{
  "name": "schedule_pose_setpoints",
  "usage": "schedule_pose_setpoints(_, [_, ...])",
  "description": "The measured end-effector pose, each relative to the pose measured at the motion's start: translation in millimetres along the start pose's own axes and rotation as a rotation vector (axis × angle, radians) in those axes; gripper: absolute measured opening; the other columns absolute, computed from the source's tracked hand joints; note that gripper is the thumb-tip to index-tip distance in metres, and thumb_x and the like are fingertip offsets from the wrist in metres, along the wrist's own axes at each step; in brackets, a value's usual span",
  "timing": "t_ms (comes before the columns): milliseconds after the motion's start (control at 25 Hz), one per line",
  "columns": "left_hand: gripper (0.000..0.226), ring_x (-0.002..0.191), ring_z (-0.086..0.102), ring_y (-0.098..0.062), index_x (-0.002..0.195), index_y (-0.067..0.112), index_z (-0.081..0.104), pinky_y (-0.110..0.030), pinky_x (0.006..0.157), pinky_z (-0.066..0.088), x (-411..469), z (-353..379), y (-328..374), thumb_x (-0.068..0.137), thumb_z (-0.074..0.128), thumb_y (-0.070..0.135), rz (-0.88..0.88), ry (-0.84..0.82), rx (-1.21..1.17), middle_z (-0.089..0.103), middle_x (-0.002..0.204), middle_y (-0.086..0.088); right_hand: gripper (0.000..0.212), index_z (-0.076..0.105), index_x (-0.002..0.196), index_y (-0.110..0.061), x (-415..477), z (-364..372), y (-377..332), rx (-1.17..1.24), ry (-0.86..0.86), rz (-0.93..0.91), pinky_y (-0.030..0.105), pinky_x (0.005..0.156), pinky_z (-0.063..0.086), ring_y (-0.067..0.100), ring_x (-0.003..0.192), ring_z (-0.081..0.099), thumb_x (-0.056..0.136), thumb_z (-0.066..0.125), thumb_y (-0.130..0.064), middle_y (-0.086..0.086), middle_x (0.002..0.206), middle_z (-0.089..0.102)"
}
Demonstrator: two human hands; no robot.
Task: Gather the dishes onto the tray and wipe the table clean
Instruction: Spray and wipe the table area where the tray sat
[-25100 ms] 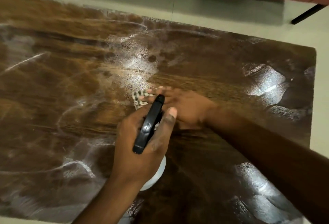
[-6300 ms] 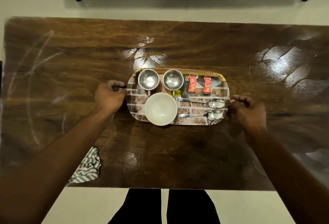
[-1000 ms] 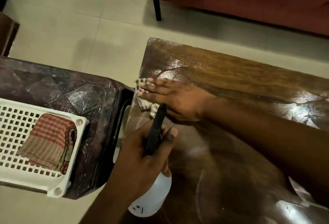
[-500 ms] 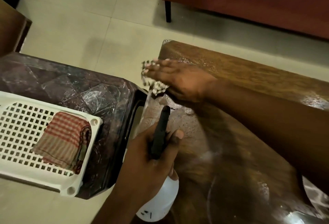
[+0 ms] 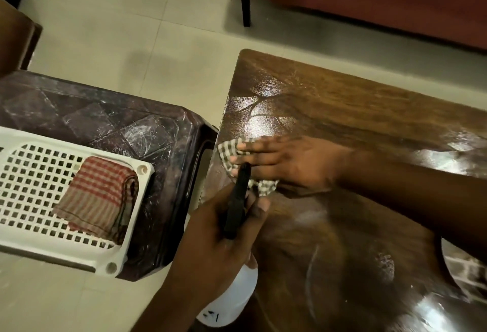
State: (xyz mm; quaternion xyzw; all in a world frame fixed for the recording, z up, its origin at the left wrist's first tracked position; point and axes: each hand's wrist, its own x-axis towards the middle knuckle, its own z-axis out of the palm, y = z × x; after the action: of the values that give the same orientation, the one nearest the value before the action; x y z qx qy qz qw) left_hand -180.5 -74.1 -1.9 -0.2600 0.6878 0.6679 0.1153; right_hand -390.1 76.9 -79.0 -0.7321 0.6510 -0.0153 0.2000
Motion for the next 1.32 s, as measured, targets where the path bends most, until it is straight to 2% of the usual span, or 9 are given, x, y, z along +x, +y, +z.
schedule_pose_setpoints(280, [0.039, 0.047, 0.072, -0.019, 0.07, 0.039, 0.066, -0.047, 0.07, 0.066, -23, 11, -6, 0.085, 0.066, 0.076, -0.09, -0.1, 0.123, 0.063, 0.049, -0.008, 0.067, 0.035, 0.165, -0.022, -80, 26, -8, 0.365, 0.619, 1.284, 0.049, 0.13, 0.027, 0.029, 0.162, 0.024, 0.099, 0.046, -0.021, 0.009, 0.173, 0.033])
schedule_pose_setpoints(360, [0.047, 0.048, 0.074, -0.021, 0.064, 0.037, 0.066, -0.047, 0.074, 0.066, -33, 19, -10, 0.08, 0.064, 0.081, -0.164, -0.132, 0.145, 0.064, 0.049, -0.009, 0.069, 0.035, 0.166, -0.019, -63, 39, -46, 0.436, 0.691, 1.4, 0.048, 0.132, 0.023, 0.029, 0.163, 0.021, 0.098, 0.045, -0.021, 0.008, 0.173, 0.031])
schedule_pose_setpoints(600, [0.042, 0.048, 0.073, -0.017, 0.054, 0.037, 0.07, -0.024, 0.069, 0.061, -66, 28, -20, 0.079, 0.064, 0.07, -0.206, -0.237, 0.216, 0.069, 0.047, -0.003, 0.074, 0.024, 0.169, -0.022, -94, 74, -139, 0.102, 0.044, 0.177, 0.049, 0.132, 0.022, 0.026, 0.166, 0.009, 0.103, 0.055, -0.03, 0.004, 0.177, 0.02])
schedule_pose_setpoints(680, [0.059, 0.051, 0.075, -0.021, 0.057, 0.02, 0.068, -0.033, 0.077, 0.063, -74, 25, -25, 0.079, 0.064, 0.075, -0.263, -0.244, 0.22, 0.07, 0.049, -0.008, 0.071, 0.03, 0.168, -0.019, -116, 72, -124, 0.047, 0.08, 0.276, 0.046, 0.132, 0.021, 0.026, 0.164, 0.016, 0.101, 0.054, -0.031, 0.007, 0.175, 0.027])
schedule_pose_setpoints(840, [0.063, 0.055, 0.077, -0.019, 0.066, 0.017, 0.069, -0.035, 0.082, 0.062, -83, 17, -34, 0.082, 0.068, 0.078, -0.297, -0.202, 0.235, 0.072, 0.052, -0.009, 0.069, 0.038, 0.163, -0.015, -88, 60, -107, 0.321, 0.574, 1.229, 0.052, 0.129, 0.027, 0.03, 0.161, 0.023, 0.095, 0.044, -0.026, 0.013, 0.171, 0.035])
schedule_pose_setpoints(920, [0.055, 0.055, 0.076, -0.012, 0.064, 0.027, 0.069, -0.027, 0.081, 0.06, -85, 15, -35, 0.083, 0.069, 0.078, -0.272, -0.146, 0.227, 0.072, 0.053, -0.007, 0.073, 0.032, 0.166, -0.016, -34, 54, -117, 0.439, 0.64, 1.449, 0.05, 0.132, 0.019, 0.03, 0.164, 0.016, 0.095, 0.041, -0.03, 0.008, 0.174, 0.029])
schedule_pose_setpoints(1040, [0.048, 0.051, 0.071, -0.007, 0.067, 0.027, 0.064, -0.006, 0.063, 0.047, -88, 7, -31, 0.076, 0.07, 0.074, -0.217, -0.043, 0.164, 0.069, 0.054, -0.007, 0.069, 0.033, 0.166, -0.018, 12, 60, -167, 0.391, 0.418, 1.021, 0.049, 0.133, 0.016, 0.029, 0.163, 0.017, 0.1, 0.043, -0.035, 0.008, 0.173, 0.031])
schedule_pose_setpoints(1200, [0.041, 0.05, 0.072, -0.018, 0.081, 0.031, 0.068, -0.017, 0.064, 0.054, -94, -7, -39, 0.081, 0.067, 0.072, -0.121, -0.081, 0.098, 0.067, 0.049, 0.0, 0.059, 0.063, 0.144, -0.013, 10, 52, -175, 0.359, 0.172, 0.089, 0.036, 0.128, 0.022, 0.022, 0.152, 0.033, 0.087, 0.073, -0.022, 0.011, 0.156, 0.057])
schedule_pose_setpoints(1320, [0.033, 0.049, 0.071, -0.016, 0.074, 0.039, 0.066, -0.021, 0.067, 0.054, -99, -13, -45, 0.083, 0.068, 0.07, -0.108, -0.07, 0.121, 0.065, 0.047, 0.0, 0.067, 0.049, 0.159, -0.018, 21, 38, -114, 0.096, 0.115, 0.116, 0.036, 0.129, 0.01, 0.028, 0.159, 0.03, 0.092, 0.054, -0.029, 0.006, 0.167, 0.045])
